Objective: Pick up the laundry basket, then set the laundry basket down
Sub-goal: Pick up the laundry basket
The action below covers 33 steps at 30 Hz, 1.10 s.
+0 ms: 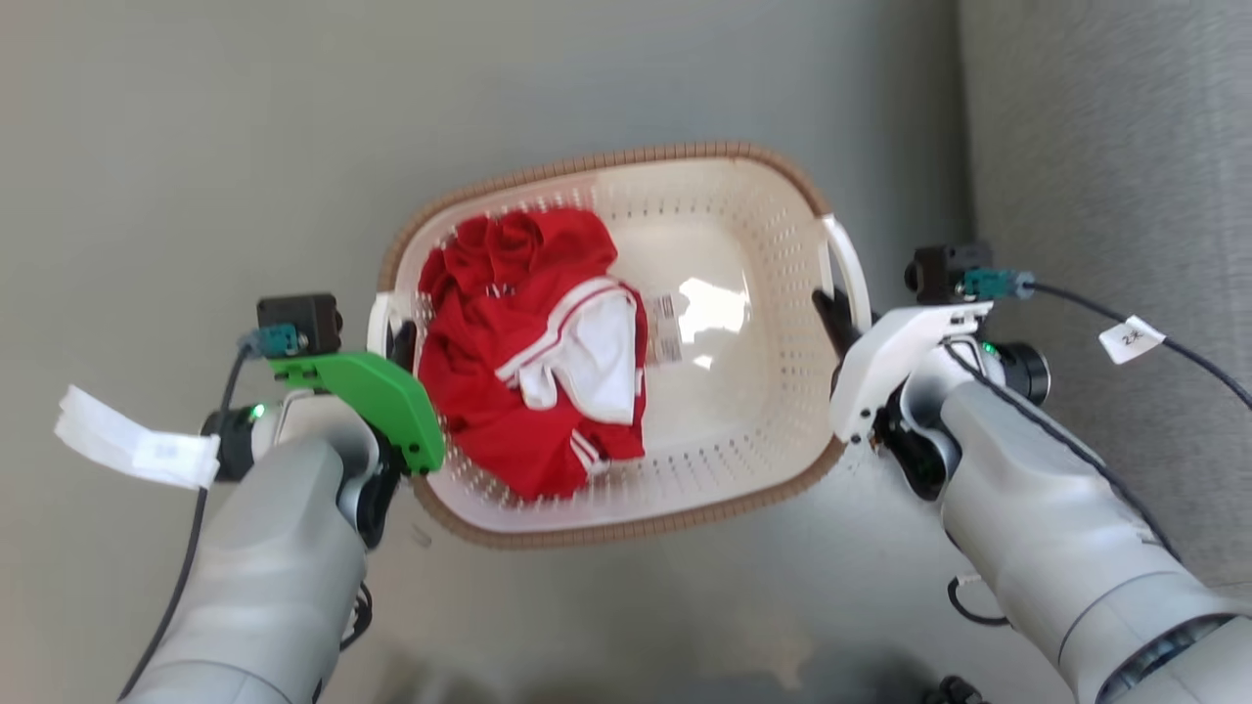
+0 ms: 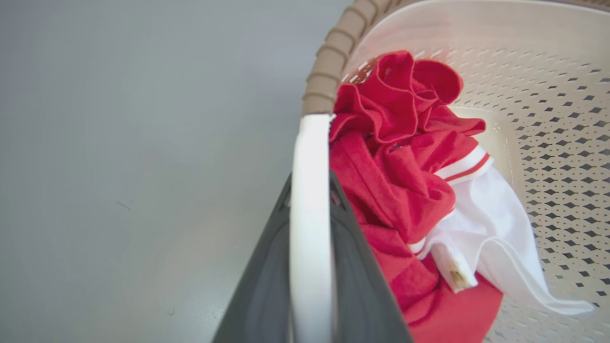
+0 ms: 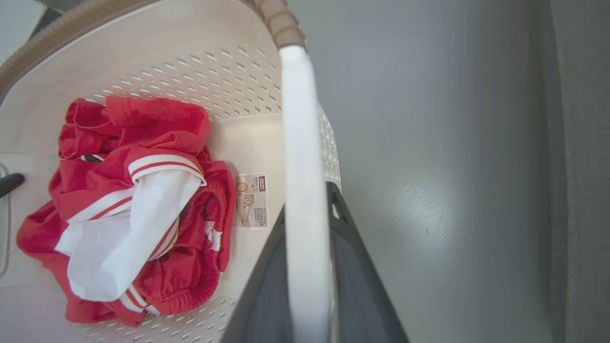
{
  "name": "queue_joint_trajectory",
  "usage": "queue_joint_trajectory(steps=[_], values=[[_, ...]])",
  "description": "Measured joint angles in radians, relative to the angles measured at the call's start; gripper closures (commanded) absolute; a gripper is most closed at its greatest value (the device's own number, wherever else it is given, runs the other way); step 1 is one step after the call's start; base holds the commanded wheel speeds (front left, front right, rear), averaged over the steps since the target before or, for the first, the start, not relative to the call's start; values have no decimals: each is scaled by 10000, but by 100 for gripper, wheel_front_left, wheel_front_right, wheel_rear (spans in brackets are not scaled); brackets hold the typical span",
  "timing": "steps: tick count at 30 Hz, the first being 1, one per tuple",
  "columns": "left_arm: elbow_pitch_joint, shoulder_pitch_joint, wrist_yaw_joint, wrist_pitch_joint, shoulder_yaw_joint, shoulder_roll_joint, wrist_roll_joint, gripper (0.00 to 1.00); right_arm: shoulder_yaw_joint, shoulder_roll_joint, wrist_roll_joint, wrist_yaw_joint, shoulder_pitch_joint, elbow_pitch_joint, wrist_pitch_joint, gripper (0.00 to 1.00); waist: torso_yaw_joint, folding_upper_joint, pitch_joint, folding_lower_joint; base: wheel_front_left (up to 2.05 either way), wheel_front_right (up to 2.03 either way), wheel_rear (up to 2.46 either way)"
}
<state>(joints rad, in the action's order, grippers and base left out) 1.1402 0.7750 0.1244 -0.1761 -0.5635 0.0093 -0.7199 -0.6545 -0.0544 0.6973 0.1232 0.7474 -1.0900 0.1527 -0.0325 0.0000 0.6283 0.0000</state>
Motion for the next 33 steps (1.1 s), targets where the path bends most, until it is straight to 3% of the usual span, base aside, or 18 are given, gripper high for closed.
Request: queue_joint_trajectory(steps=[33], values=[[65, -2706, -2, 1218, -1143, 33, -1264, 100, -1402, 63, 1486, -8, -2034, -487, -2117, 100, -667, 0, -4688, -1, 0, 0, 0]])
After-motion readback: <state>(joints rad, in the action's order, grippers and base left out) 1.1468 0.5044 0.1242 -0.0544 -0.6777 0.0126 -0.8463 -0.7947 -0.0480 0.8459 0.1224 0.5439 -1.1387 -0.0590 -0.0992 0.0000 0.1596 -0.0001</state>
